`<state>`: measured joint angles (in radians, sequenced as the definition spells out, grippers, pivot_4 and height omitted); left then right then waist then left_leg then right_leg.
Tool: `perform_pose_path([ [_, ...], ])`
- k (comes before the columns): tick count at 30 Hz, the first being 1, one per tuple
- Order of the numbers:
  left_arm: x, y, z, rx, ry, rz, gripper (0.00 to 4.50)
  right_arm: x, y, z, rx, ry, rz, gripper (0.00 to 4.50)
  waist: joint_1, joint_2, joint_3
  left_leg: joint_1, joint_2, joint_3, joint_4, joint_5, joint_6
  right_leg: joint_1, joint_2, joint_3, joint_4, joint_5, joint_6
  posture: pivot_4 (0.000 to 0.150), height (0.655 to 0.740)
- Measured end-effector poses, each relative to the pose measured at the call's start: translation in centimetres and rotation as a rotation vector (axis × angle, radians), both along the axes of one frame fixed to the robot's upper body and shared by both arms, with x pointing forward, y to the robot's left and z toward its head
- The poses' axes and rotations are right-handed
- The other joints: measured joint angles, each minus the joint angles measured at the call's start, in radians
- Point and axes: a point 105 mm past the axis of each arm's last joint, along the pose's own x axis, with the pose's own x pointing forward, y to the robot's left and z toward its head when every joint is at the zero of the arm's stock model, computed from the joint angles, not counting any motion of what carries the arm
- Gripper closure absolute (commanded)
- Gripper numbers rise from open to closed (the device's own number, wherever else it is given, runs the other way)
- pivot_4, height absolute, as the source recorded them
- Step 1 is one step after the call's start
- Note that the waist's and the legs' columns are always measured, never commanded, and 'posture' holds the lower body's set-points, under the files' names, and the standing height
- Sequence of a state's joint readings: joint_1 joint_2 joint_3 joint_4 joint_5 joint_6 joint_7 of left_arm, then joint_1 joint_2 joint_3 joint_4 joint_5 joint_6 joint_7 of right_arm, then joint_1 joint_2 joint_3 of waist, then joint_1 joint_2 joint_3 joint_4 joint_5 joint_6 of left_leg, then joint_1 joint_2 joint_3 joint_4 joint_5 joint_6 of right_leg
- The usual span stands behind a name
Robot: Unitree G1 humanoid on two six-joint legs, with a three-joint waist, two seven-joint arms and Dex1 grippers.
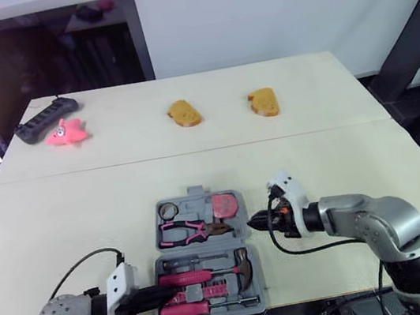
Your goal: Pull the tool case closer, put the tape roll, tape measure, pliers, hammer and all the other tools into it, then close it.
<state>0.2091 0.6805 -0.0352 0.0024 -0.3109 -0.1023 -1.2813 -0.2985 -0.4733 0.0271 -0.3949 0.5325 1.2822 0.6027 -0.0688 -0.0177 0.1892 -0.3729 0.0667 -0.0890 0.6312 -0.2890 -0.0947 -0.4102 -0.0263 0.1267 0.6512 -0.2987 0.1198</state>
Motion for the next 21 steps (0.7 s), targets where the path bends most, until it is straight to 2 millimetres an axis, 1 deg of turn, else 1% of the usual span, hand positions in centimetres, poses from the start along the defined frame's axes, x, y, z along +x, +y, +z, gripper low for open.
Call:
perform_pose_path([
  [2, 0.0, -0.3, -0.4, 0.011, -0.008, -0.02, 4.5, 0.5, -0.1, 0.2, 0.003, 0.011, -0.014, 1.2, -0.001, 0.001, 0.0, 0.0, 0.0, 0.0, 0.0, 0.0, 0.0, 0.0, 0.0, 0.0, 0.0, 0.0, 0.0, 0.15, 0.74],
  [3, 0.1, -0.3, -0.5, 0.014, -0.015, -0.024, 4.5, 0.8, -0.1, 0.4, 0.017, 0.021, -0.027, 0.77, -0.001, 0.002, -0.001, 0.001, 0.0, 0.0, 0.0, 0.0, 0.0, 0.0, 0.0, 0.0, 0.0, 0.0, 0.0, 0.15, 0.74],
  [4, 0.2, -0.2, -0.6, 0.019, -0.022, -0.024, 4.5, 1.1, 0.0, 0.6, 0.035, 0.034, -0.041, 0.16, -0.002, 0.002, -0.001, 0.001, 0.0, 0.0, 0.0, 0.0, 0.0, 0.0, 0.0, 0.0, 0.001, 0.0, 0.0, 0.15, 0.74],
  [5, 0.2, -0.1, -0.7, 0.021, -0.024, -0.022, 4.5, 1.4, 0.0, 0.7, 0.045, 0.047, -0.052, 0.07, -0.002, 0.003, -0.001, 0.001, 0.0, 0.0, 0.0, 0.0, 0.0, 0.0, 0.0, 0.0, 0.001, 0.0, 0.0, 0.15, 0.74],
  [8, 0.2, 0.0, -0.8, 0.027, -0.035, -0.032, 4.5, 2.2, 0.1, 0.6, 0.068, 0.112, -0.087, 0.07, -0.003, 0.004, -0.001, 0.001, 0.0, 0.0, -0.001, 0.0, 0.0, 0.0, 0.0, 0.0, 0.001, 0.001, 0.0, 0.15, 0.74],
  [12, 0.3, 0.0, -0.8, 0.032, -0.042, -0.048, 4.5, 3.0, 1.1, 0.5, 0.101, 0.187, -0.097, 0.07, -0.003, 0.008, -0.002, 0.001, 0.0, 0.0, -0.001, 0.0, 0.0, 0.0, 0.0, 0.0, 0.001, 0.001, 0.001, 0.15, 0.74],
  [16, 0.4, -0.1, -0.9, 0.036, -0.051, -0.059, 4.5, 3.5, 1.6, -0.4, 0.118, 0.265, -0.126, 0.07, -0.003, 0.009, -0.002, 0.001, 0.0, 0.0, -0.001, 0.0, 0.0, 0.0, 0.0, 0.0, 0.001, 0.001, 0.001, 0.15, 0.74],
  [18, 0.4, -0.1, -0.9, 0.041, -0.053, -0.065, 4.5, 3.8, 1.6, -1.2, 0.106, 0.302, -0.154, 0.07, -0.004, 0.01, -0.002, 0.001, 0.0, 0.0, -0.001, 0.0, 0.0, 0.0, 0.0, 0.0, 0.001, 0.001, 0.001, 0.15, 0.74],
  [21, 0.4, 0.0, -0.9, 0.045, -0.058, -0.067, 4.5, 4.2, 1.6, -1.4, 0.115, 0.321, -0.173, 0.07, -0.006, 0.011, -0.002, 0.002, 0.0, 0.0, -0.001, 0.0, 0.0, 0.0, 0.0, 0.0, 0.002, 0.001, 0.001, 0.15, 0.74],
])
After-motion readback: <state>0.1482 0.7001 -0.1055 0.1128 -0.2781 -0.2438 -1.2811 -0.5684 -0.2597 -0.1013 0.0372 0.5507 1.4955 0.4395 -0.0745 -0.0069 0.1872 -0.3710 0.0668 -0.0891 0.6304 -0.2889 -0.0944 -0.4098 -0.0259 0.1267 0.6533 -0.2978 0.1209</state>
